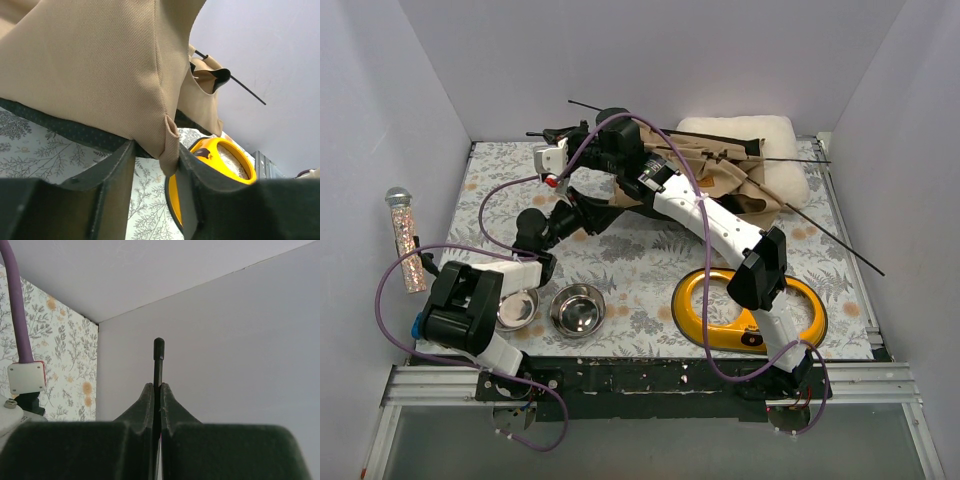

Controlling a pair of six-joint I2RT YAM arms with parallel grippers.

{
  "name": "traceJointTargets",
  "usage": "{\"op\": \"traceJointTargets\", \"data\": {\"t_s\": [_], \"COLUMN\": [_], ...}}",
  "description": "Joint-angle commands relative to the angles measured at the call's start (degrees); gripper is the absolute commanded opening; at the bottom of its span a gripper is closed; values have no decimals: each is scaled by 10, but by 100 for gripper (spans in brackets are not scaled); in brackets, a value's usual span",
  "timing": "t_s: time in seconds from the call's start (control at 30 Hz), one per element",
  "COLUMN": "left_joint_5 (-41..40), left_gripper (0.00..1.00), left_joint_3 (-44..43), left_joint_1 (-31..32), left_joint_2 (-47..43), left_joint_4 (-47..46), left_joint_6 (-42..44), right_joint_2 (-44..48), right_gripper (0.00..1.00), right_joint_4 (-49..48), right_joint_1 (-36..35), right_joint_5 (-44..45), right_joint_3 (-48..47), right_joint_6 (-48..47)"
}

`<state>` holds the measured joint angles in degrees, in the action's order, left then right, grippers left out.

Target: Set up the pet tent

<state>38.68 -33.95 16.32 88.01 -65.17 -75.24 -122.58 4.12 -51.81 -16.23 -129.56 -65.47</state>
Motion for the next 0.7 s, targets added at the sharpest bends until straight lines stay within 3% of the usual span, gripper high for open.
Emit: {"op": "traceJointTargets", "data": {"t_s": [0.0,0.07,0.13,0.4,0.47,0.6,0.67], "left_joint_5": [-13,-5,2,94,144,191,190], "left_gripper": [26,8,0,0,0,0,0], "left_joint_3": [-7,-11,-8,-8,-22,-43,-55], "left_joint_1": [3,-1,-9,-162,-218,-267,-275], "left_joint_2": [6,1,-16,-148,-165,-197,-208], "left_joint_4": [-12,-12,-1,174,229,333,376], "left_joint_6": [-2,-3,-3,164,243,410,448], "right_joint_2": [40,42,47,81,85,89,87], "right_gripper": [1,1,1,1,1,1,1], "right_joint_4": [-36,-33,-21,110,145,221,254], "right_joint_1": [6,7,7,11,11,10,9], "right_joint_5": [8,6,1,-19,-25,-49,-64], "right_joint_3": [-18,-17,-12,-6,-10,-9,-11], "right_joint_6": [-2,-3,-11,-64,-66,-56,-52]}}
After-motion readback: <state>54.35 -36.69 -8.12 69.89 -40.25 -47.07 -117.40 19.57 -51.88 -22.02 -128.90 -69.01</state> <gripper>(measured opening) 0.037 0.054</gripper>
